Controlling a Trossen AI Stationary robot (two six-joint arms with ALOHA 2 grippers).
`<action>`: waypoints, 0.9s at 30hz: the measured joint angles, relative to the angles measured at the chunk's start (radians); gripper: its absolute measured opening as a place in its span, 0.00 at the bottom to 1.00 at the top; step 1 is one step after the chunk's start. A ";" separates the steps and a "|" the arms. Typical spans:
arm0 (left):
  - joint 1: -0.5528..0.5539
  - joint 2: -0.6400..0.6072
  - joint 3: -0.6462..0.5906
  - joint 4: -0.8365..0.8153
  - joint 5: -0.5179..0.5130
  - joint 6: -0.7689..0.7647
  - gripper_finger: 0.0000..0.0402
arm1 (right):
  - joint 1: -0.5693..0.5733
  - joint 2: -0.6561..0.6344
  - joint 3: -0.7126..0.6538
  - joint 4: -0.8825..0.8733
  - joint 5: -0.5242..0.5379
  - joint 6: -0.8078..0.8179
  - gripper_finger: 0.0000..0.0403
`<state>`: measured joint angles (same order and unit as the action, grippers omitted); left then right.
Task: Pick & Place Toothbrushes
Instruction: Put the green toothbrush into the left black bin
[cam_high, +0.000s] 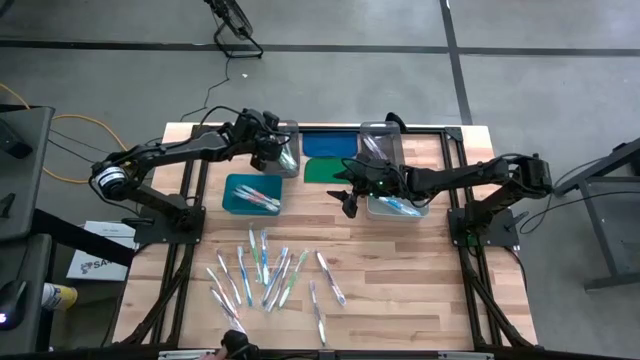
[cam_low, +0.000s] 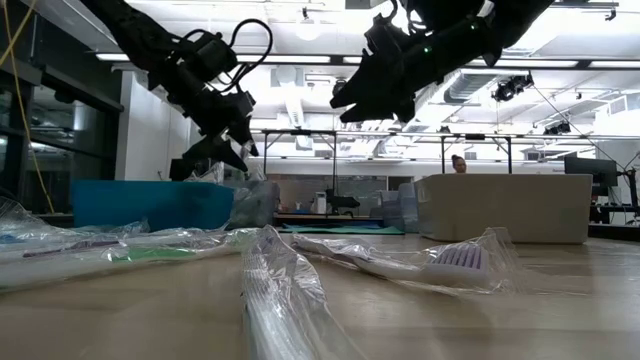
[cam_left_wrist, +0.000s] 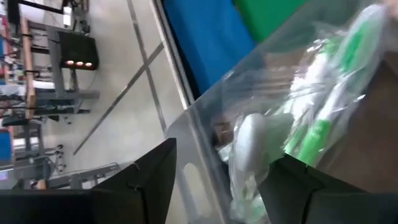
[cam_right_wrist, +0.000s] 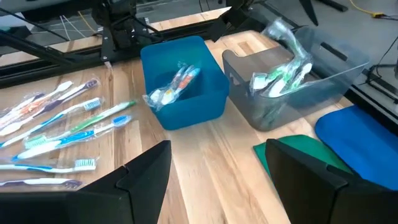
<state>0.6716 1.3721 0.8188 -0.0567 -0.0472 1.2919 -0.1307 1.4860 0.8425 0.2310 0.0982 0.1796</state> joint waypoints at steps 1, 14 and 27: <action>0.000 0.001 0.000 -0.002 0.000 -0.009 0.50 | 0.000 0.000 0.000 0.000 0.000 0.000 0.63; -0.001 0.000 0.000 0.002 -0.003 -0.038 0.68 | 0.034 0.000 0.000 -0.013 0.002 0.004 0.63; -0.004 0.015 0.088 -0.109 0.003 -0.110 0.76 | 0.035 0.000 0.000 -0.015 0.008 0.016 0.63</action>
<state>0.6672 1.3874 0.9065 -0.1657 -0.0443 1.1823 -0.0959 1.4864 0.8425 0.2157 0.1066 0.1959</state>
